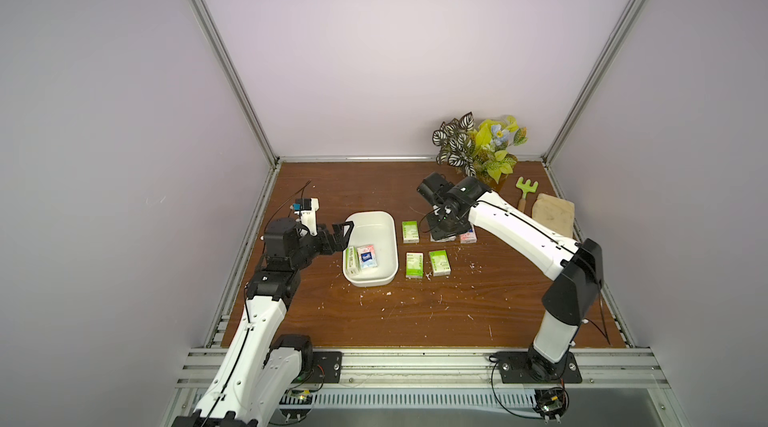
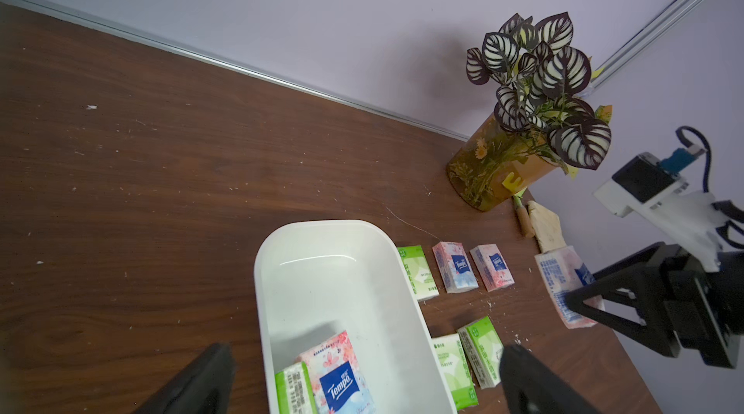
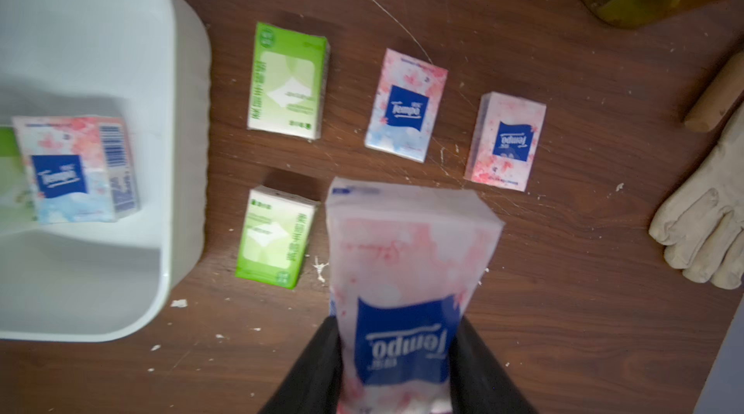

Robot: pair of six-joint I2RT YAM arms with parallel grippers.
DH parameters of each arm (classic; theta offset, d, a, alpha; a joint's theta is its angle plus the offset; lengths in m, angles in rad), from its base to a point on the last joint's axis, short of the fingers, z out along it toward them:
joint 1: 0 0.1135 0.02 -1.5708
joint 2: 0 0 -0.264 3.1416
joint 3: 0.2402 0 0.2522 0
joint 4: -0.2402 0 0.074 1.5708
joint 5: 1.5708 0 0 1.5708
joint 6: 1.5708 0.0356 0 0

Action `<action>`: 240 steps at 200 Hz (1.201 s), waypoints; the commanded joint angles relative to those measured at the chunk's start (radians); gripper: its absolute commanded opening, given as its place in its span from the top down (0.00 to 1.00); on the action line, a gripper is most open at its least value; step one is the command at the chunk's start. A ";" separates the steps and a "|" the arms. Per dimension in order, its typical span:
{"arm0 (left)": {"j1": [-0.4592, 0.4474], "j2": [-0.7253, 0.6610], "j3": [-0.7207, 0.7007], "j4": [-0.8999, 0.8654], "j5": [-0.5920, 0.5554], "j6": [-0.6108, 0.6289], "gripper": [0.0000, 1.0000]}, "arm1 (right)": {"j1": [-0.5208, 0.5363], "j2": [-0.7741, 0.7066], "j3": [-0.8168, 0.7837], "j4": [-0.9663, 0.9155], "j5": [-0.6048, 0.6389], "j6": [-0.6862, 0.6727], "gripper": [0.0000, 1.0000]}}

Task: Take the pocket tissues out of the storage box
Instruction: Place the pocket tissues at the center of the board.

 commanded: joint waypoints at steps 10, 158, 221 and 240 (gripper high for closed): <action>0.001 0.000 -0.020 0.036 0.015 -0.012 0.00 | -0.069 -0.135 -0.228 0.113 -0.007 -0.056 0.54; 0.002 0.020 -0.022 0.029 -0.013 -0.042 0.01 | -0.204 -0.101 -0.572 0.392 -0.106 -0.153 0.54; 0.002 0.021 -0.019 0.011 -0.021 -0.028 0.01 | -0.207 -0.092 -0.595 0.378 -0.121 -0.129 0.54; 0.002 0.029 -0.014 0.009 -0.021 -0.025 0.01 | -0.207 -0.103 -0.601 0.371 -0.121 -0.120 0.53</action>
